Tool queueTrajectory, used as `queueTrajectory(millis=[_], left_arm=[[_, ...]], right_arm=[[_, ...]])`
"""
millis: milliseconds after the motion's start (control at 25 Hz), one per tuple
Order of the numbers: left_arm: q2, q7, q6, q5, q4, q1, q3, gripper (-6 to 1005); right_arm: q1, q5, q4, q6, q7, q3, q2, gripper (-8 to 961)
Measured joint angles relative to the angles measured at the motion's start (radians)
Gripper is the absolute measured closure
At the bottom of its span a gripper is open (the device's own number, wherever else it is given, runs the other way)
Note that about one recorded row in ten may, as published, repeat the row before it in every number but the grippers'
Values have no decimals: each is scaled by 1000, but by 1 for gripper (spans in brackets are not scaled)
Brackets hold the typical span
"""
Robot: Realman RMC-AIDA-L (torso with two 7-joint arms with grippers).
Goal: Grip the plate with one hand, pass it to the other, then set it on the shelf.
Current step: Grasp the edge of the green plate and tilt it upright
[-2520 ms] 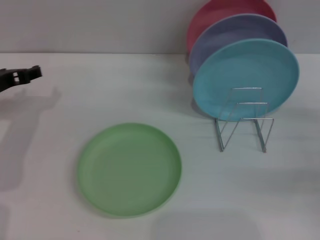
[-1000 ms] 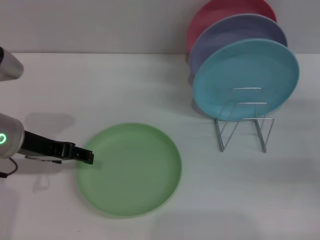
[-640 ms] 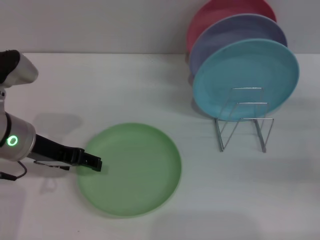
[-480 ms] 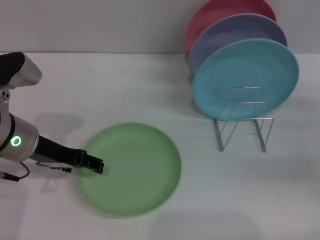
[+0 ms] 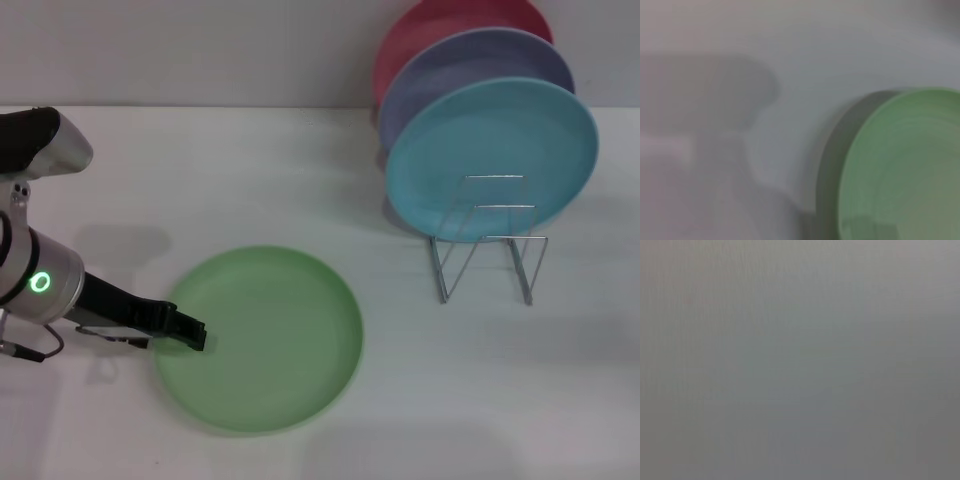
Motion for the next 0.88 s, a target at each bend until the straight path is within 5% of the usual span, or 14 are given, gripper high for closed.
queueTrajectory(millis=[120, 480, 880], left_arm=[[0, 5, 3, 0, -3, -1, 3, 133], [3, 0, 10, 9, -4, -3, 24, 503], [3, -3, 16, 40, -2, -9, 38, 595]], right_arm=[[-1, 0, 0, -3, 0, 2, 0, 270], [-5, 0, 0, -6, 2, 3, 0, 270], [-7, 0, 0, -23, 4, 3, 4, 270]])
